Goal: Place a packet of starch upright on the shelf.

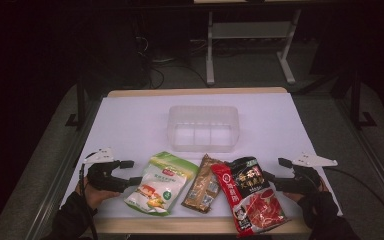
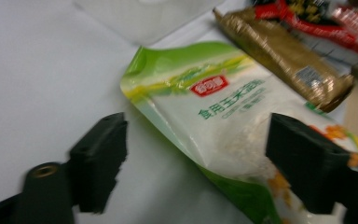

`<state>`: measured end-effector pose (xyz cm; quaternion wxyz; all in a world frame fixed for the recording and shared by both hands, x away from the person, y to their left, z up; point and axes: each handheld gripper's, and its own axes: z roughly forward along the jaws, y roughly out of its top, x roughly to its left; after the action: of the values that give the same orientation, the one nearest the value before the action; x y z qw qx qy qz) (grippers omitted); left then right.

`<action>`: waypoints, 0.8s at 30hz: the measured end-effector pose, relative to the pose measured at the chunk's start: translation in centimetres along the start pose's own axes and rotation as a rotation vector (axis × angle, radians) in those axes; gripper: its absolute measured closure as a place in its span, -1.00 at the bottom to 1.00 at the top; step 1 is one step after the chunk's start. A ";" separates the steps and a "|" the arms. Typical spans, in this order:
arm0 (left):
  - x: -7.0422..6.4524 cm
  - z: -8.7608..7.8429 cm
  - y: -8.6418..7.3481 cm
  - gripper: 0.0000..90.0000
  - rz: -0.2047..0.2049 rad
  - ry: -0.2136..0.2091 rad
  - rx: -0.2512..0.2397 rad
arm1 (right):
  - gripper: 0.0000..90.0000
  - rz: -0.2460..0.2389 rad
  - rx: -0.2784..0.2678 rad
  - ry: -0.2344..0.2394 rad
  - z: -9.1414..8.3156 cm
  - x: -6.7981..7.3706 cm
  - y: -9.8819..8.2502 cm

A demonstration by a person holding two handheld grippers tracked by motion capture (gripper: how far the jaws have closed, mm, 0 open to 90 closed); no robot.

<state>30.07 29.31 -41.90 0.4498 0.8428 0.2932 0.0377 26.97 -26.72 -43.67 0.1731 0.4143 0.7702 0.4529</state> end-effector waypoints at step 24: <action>3.8 4.5 1.5 -0.51 -0.268 -0.200 0.197 | -0.49 -0.010 0.085 0.075 2.0 0.3 -0.1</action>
<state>35.37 27.39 -44.20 0.3930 0.8357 0.3590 -0.1353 28.08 -25.39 -44.80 0.1288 0.4000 0.7969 0.4340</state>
